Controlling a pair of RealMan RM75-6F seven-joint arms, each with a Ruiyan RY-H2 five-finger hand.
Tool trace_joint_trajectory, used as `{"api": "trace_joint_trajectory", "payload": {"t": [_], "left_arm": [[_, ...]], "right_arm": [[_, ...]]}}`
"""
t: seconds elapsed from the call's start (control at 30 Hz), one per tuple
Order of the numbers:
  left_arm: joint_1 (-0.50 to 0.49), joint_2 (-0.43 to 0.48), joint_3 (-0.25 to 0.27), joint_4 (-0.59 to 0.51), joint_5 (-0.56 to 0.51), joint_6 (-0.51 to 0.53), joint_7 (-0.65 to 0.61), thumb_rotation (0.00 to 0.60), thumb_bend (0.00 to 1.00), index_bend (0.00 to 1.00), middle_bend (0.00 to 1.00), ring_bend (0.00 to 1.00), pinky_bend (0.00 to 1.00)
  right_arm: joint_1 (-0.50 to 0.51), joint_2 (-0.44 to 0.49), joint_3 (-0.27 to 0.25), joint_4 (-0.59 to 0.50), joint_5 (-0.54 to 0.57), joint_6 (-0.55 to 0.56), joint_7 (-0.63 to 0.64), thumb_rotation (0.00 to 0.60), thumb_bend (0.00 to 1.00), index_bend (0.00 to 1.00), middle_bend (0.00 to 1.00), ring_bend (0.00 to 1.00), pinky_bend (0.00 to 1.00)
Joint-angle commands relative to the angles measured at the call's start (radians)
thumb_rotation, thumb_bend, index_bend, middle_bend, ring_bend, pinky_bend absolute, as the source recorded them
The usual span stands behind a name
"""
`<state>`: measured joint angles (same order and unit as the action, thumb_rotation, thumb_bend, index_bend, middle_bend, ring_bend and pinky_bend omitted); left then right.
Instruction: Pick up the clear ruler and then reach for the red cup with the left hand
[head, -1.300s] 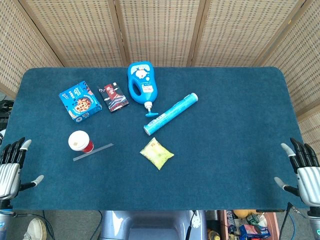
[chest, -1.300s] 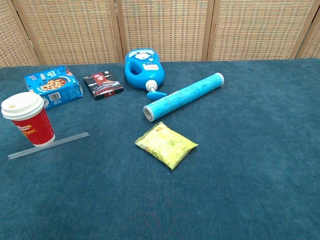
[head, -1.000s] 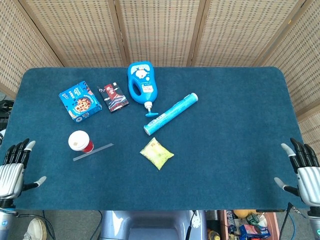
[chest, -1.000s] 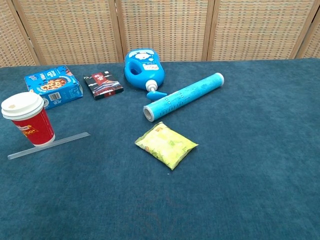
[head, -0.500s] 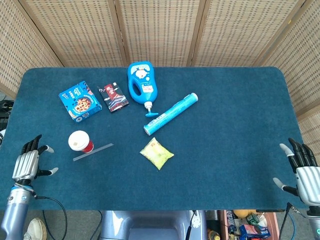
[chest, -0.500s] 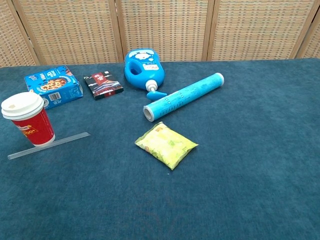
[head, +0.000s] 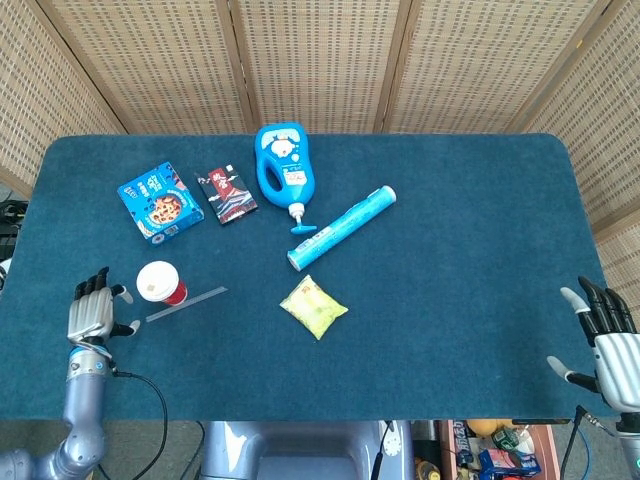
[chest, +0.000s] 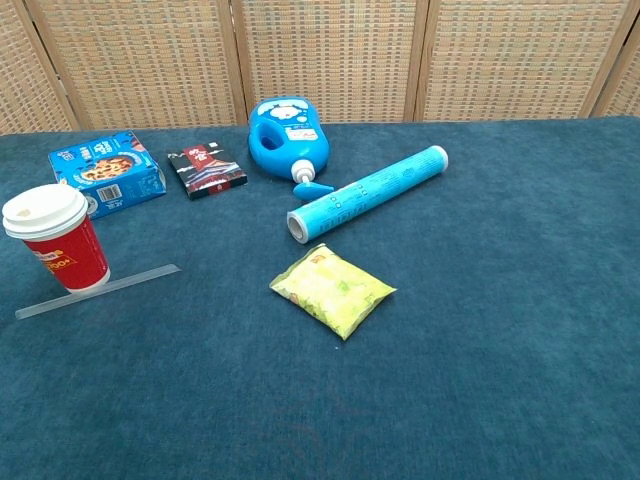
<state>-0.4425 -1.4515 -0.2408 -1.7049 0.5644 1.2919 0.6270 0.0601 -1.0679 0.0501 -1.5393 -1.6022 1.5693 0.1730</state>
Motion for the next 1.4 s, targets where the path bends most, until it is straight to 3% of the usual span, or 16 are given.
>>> {"api": "trace_joint_trajectory", "payload": {"t": [0.03,0.67,1.27,1.4], "left_arm": [[-0.014,-0.019,-0.004,0.023,-0.019,-0.006,0.004,0.6,0.3,0.45,0.0,0.0,0.0],[-0.033,-0.12,0.027,0.156,-0.008,-0.065,-0.044,0.6,0.31,0.47,0.0,0.0,0.0],[-0.031,-0.156,0.031,0.196,0.003,-0.068,-0.054,0.6,0.31,0.5,0.0,0.0,0.0],[-0.031,-0.155,0.028,0.198,-0.003,-0.074,-0.054,0.6,0.36,0.5,0.0,0.0,0.0]], "right_arm": [[0.0,0.001,0.0,0.001,0.0,0.0,0.002,0.6,0.0,0.0,0.0,0.0,0.0],[0.004,0.005,-0.004,-0.003,0.002,-0.013,0.008,0.6,0.0,0.0,0.0,0.0,0.0],[0.008,0.008,-0.006,-0.003,0.008,-0.025,0.017,0.6,0.0,0.0,0.0,0.0,0.0],[0.009,0.009,-0.006,-0.003,0.007,-0.027,0.019,0.6,0.0,0.0,0.0,0.0,0.0]]}}
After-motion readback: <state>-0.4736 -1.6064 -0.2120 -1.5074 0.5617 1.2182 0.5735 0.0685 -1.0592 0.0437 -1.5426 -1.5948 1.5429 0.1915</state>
